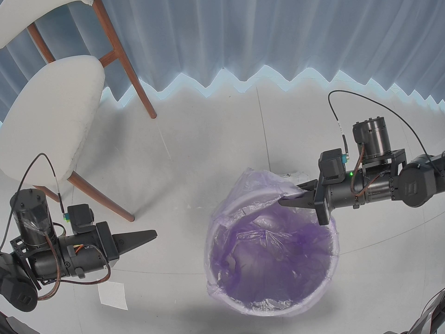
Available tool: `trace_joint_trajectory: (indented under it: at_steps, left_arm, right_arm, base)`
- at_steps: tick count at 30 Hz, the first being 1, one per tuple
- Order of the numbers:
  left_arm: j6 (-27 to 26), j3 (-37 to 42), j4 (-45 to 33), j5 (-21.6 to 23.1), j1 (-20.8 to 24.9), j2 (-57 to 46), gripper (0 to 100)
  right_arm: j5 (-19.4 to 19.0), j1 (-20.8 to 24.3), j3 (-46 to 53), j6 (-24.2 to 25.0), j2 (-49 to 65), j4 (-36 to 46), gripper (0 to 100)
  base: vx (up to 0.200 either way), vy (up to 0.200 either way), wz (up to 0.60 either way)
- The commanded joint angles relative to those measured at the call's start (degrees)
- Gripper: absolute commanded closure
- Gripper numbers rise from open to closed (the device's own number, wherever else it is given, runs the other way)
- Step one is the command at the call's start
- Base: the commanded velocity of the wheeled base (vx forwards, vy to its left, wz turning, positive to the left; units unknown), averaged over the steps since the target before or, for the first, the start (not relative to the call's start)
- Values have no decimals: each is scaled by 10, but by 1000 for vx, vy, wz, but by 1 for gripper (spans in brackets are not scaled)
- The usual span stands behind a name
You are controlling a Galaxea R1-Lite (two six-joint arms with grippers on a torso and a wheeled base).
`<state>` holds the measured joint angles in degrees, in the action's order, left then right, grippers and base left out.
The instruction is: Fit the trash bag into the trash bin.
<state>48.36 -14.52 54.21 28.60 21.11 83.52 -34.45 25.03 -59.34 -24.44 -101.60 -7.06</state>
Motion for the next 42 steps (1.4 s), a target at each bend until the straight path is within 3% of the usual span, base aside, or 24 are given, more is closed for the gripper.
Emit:
trace_joint_trajectory:
  at_steps: [1,4,11,19,26,27,35,42]
  left_arm:
    - [1,-6,46,-4,-18,72,100]
    - [9,4,106,-22,-42,74,100]
    - [76,2,154,-53,-84,51,100]
    - [78,19,158,-56,-90,23,100]
    - [78,30,157,-57,-96,11,100]
    - [78,31,157,-57,-98,11,100]
    - [73,32,154,-50,-87,21,100]
    - [43,29,159,-51,-75,90,100]
  right_arm:
    - [-1,-2,-17,2,-74,-35,100]
    - [-12,-11,-41,-2,-130,-67,100]
    - [-31,-19,-146,-1,-246,-77,100]
    - [-44,-26,-256,0,-353,-72,100]
    - [-44,-31,-290,3,-389,-66,100]
    - [-44,-31,-290,4,-390,-67,0]
    - [-55,-53,-283,10,-360,-76,0]
    - [-55,-81,-239,21,-258,-78,0]
  base:
    - [0,0,0]
    - [0,0,0]
    - [0,0,0]
    - [0,0,0]
    - [0,0,0]
    - [0,0,0]
    - [0,0,0]
    - [0,0,0]
